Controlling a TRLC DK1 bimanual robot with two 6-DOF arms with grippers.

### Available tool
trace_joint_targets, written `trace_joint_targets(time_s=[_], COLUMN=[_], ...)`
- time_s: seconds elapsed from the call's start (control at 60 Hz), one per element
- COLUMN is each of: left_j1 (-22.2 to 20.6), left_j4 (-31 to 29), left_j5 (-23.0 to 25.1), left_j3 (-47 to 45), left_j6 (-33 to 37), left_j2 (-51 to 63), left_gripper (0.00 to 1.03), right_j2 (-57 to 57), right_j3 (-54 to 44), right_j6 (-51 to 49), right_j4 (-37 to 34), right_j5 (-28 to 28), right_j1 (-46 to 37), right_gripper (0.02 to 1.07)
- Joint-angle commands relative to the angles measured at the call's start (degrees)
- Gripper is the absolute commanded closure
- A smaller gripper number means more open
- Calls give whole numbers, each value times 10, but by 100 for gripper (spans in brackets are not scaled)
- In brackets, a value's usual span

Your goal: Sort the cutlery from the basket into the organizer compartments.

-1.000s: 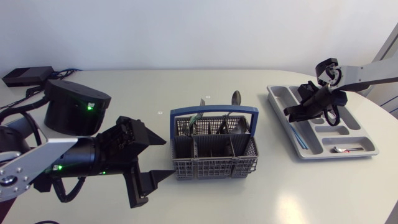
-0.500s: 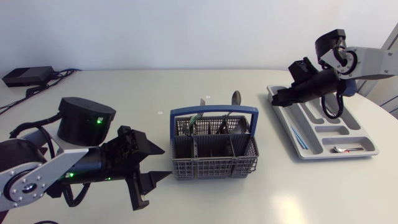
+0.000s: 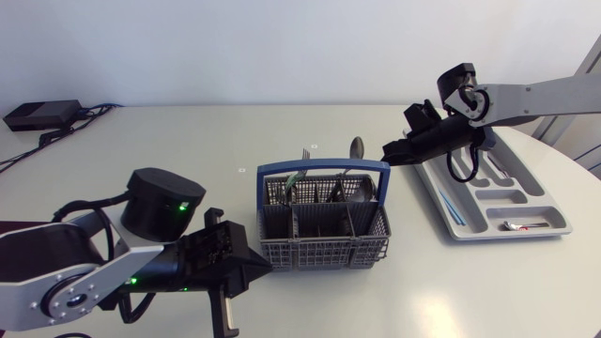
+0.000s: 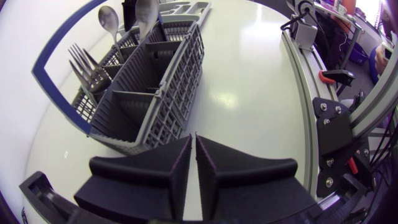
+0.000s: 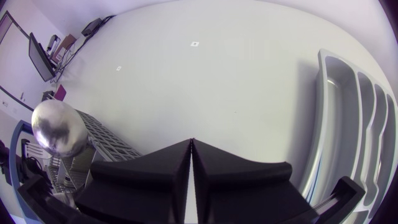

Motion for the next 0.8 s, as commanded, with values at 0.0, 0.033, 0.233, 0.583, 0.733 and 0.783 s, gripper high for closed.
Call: trace_joint_targets(time_s=[0.0,0.033,0.233,0.583,0.733,0.783], left_j1=[-4,-3,36,84,106,111], left_j4=[17,29,89,142,148,150], left_j5=[7,8,8,8,8,8], left_j3=[-11,-9,2,33,47,49], left_j6=[9,8,12,10,10,11], left_j2=[34,52,112,158,165,166], left_gripper=[100,100,100,100,100,100], right_j2=[23,29,35,-14,-42,-49], right_j3=[26,31,25,-57,-88,-94], right_j6=[23,26,22,-19,-25,-26], right_j4=[-11,-15,-34,-43,-48,-48], right_j5=[-16,-27,-63,-91,-106,-107], right_j1=[12,15,24,19,24,26], right_gripper=[101,101,101,101,101,101])
